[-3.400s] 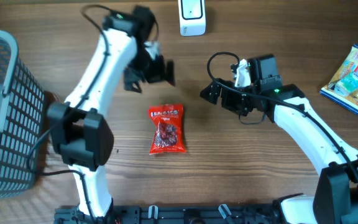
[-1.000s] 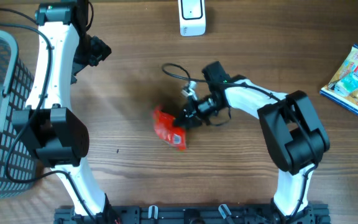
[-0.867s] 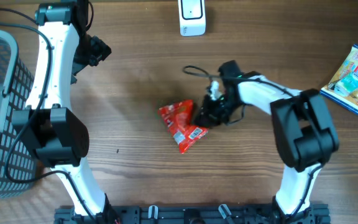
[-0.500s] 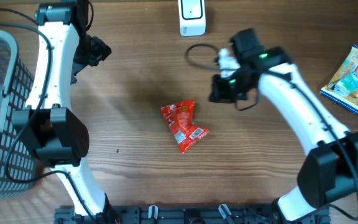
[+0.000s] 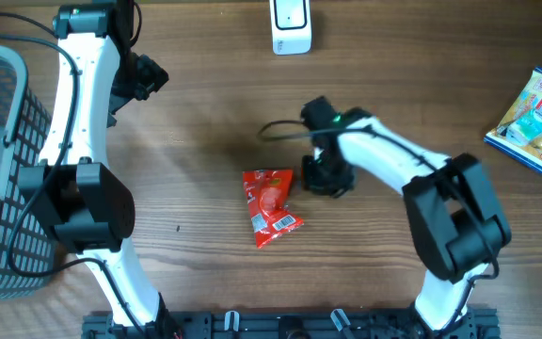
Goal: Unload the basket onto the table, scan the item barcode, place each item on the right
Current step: 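Grasp the red HACKS bag with the right gripper, then lift the red bag and move it right with the right gripper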
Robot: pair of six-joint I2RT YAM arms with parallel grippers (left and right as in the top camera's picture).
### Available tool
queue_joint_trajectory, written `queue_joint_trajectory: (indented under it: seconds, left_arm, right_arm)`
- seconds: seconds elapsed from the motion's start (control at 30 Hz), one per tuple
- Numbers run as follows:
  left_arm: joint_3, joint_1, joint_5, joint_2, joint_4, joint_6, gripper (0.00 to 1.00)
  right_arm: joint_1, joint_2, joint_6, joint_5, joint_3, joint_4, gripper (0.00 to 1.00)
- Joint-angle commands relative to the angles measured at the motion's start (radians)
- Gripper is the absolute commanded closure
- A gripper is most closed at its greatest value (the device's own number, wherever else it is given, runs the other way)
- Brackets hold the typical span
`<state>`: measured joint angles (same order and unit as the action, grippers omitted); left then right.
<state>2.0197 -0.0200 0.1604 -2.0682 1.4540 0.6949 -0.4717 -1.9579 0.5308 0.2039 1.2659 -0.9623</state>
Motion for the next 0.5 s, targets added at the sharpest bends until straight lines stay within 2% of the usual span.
queue_joint_trajectory:
  seconds: [0.0,0.07,0.1,0.17,0.33,0.4,0.47]
  left_arm:
    - [0.009,-0.005,0.016,0.009,0.001,0.017,0.0]
    - [0.009,-0.005,0.016,0.009,0.001,0.017,0.0]
    - [0.009,-0.005,0.016,0.009,0.001,0.017,0.0]
    - [0.009,-0.005,0.016,0.009,0.001,0.017,0.0]
    - [0.009,-0.005,0.016,0.009,0.001,0.017,0.0]
    - [0.009,-0.005,0.016,0.009,0.001,0.017,0.0]
    - [0.009,-0.005,0.016,0.009,0.001,0.017,0.0]
  right_arm:
    - [0.055,0.083,-0.13,0.086,0.173,-0.083,0.96]
    - [0.039,0.131,-0.29,0.461,0.2,-0.04,0.96]
    - [0.014,0.133,-0.32,0.547,0.2,-0.023,0.96]
    - [-0.042,0.127,-0.313,0.56,0.183,0.008,0.96]
    - [-0.192,0.066,-0.018,0.521,-0.039,0.309,0.96]
    - [-0.187,0.039,0.064,0.413,-0.115,0.34,0.96]
    - [-0.165,0.032,0.08,0.292,-0.153,0.336,0.96]
